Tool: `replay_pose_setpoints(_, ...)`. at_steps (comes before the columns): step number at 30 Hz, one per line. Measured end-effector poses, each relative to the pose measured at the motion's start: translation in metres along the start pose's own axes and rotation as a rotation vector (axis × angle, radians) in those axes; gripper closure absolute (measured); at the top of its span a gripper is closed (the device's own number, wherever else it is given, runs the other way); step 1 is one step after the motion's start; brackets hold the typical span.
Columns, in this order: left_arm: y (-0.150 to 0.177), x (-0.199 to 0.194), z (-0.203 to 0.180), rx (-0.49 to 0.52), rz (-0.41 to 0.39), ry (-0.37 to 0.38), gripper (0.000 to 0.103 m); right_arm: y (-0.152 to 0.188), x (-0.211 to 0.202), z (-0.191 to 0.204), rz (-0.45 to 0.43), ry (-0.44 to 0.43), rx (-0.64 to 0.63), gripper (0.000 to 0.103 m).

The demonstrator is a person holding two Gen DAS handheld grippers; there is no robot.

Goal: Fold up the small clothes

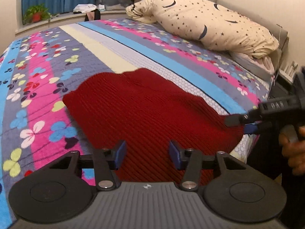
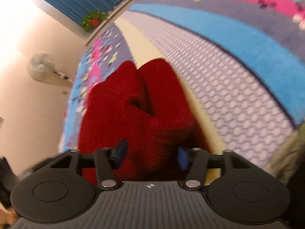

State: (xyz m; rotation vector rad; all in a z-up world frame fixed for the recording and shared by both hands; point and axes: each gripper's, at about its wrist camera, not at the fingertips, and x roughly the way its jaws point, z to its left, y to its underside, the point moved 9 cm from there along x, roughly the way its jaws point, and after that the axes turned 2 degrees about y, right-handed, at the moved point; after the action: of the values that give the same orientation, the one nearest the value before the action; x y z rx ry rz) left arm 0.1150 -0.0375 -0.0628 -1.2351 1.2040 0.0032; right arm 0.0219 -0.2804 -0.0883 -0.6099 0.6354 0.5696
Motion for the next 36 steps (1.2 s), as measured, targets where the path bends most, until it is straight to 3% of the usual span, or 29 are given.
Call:
replay_pose_setpoints(3,0.007,0.005,-0.007,-0.003,-0.002,-0.043,0.050,-0.004,0.015,-0.002,0.042,0.016,0.019,0.039)
replay_pose_setpoints(4,0.011,0.006,-0.011,0.019,-0.003,-0.069,0.050,-0.005,0.016,-0.003,0.034,0.030,0.022,0.054)
replay_pose_setpoints(6,0.015,0.004,-0.021,0.055,-0.009,-0.114,0.050,-0.011,0.007,0.005,-0.025,0.013,-0.018,0.074)
replay_pose_setpoints(9,0.010,-0.010,-0.030,-0.004,-0.055,-0.077,0.055,-0.015,-0.036,0.042,-0.224,-0.045,-0.226,0.078)
replay_pose_setpoints(10,0.007,-0.016,-0.033,-0.023,-0.074,-0.049,0.055,-0.015,-0.042,0.044,-0.246,-0.060,-0.239,0.078)
replay_pose_setpoints(12,0.010,-0.013,-0.039,-0.022,-0.051,-0.022,0.056,-0.012,-0.028,0.027,-0.190,0.033,-0.227,0.078)
replay_pose_setpoints(14,0.026,0.006,-0.043,0.057,0.048,-0.051,0.058,0.001,0.007,-0.012,0.015,0.165,-0.141,0.075)
replay_pose_setpoints(15,0.034,0.014,-0.046,0.103,0.090,-0.065,0.058,0.004,0.011,-0.026,0.054,0.168,-0.045,0.069)
replay_pose_setpoints(16,0.037,0.017,-0.049,0.133,0.107,-0.077,0.058,0.002,0.007,-0.029,0.051,0.141,0.017,0.066)
replay_pose_setpoints(21,0.038,0.020,-0.044,0.139,0.105,-0.088,0.058,-0.042,-0.042,-0.001,-0.154,0.169,-0.126,0.054)
replay_pose_setpoints(24,0.041,0.020,-0.046,0.160,0.106,-0.096,0.057,-0.075,-0.051,0.023,-0.186,0.105,-0.223,0.042)
replay_pose_setpoints(27,0.042,0.020,-0.050,0.179,0.108,-0.102,0.056,-0.101,-0.030,0.049,-0.119,0.045,-0.346,0.028)
replay_pose_setpoints(31,0.042,0.020,-0.048,0.175,0.106,-0.102,0.056,-0.114,0.023,0.061,-0.036,0.041,-0.428,0.027)
replay_pose_setpoints(36,0.044,0.018,-0.049,0.183,0.096,-0.108,0.055,-0.096,0.073,0.044,0.099,0.092,-0.336,0.027)
